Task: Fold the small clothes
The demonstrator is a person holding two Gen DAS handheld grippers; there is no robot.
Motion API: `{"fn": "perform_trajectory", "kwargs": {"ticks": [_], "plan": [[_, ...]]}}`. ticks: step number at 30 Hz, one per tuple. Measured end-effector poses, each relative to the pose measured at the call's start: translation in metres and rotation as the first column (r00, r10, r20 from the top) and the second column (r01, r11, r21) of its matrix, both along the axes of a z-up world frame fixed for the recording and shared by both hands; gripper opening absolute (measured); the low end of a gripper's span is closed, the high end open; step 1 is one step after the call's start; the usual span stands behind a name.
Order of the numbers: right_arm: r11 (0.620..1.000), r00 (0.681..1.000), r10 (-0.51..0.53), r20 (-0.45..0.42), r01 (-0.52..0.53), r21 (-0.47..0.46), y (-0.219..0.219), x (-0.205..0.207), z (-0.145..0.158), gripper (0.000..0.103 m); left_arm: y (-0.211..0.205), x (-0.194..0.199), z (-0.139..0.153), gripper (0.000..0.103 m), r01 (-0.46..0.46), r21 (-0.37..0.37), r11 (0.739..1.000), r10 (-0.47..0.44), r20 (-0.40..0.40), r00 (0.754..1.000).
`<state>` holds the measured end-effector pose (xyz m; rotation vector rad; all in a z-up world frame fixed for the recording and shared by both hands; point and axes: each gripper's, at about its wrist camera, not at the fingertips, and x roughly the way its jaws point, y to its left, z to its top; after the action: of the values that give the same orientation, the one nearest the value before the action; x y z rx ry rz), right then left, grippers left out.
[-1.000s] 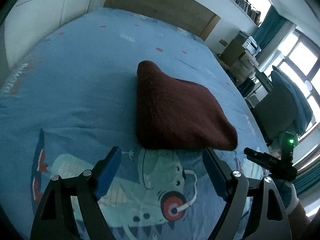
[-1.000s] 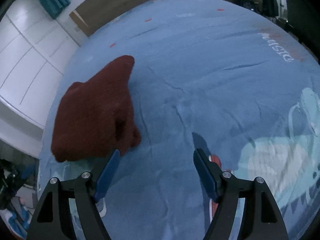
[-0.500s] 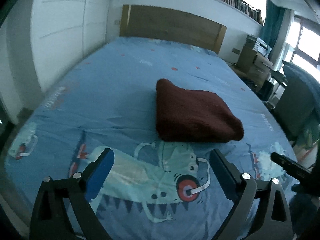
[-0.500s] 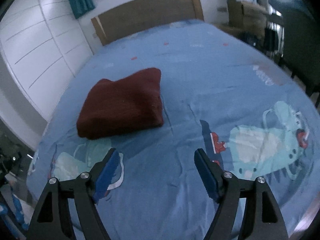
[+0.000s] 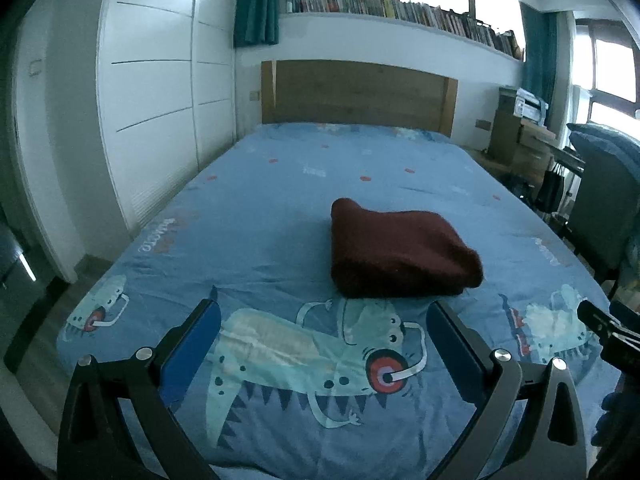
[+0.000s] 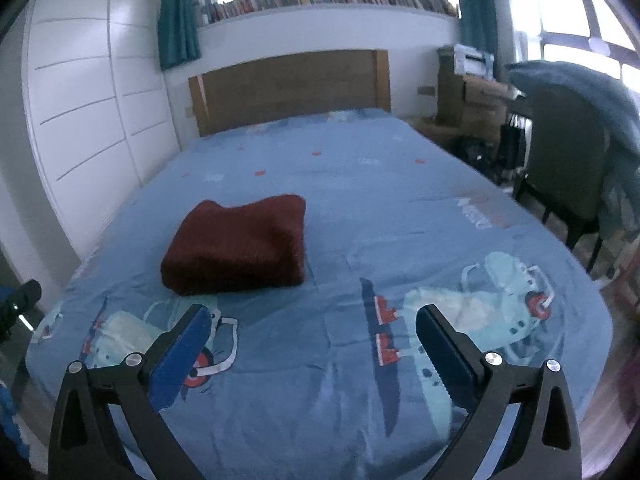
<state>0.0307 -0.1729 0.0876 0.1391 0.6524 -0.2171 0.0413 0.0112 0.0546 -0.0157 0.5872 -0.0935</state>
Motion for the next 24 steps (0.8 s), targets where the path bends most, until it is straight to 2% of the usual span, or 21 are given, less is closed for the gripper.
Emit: {"fn": "perform_trajectory", "kwargs": {"ticks": [17, 24], "plan": [[0.999, 0.997, -0.024, 0.080, 0.026, -0.029, 0.008, -0.041, 0.021, 0.103, -0.004, -0.029, 0.010, 0.101, -0.028, 0.018, 0.999, 0.027, 0.079, 0.997], [0.998, 0.994, -0.044, 0.100, 0.049, -0.048, 0.002, -0.048, 0.025, 0.102, -0.007, -0.026, 0.012, 0.101, -0.033, 0.001, 0.999, 0.033, 0.086, 0.996]]}}
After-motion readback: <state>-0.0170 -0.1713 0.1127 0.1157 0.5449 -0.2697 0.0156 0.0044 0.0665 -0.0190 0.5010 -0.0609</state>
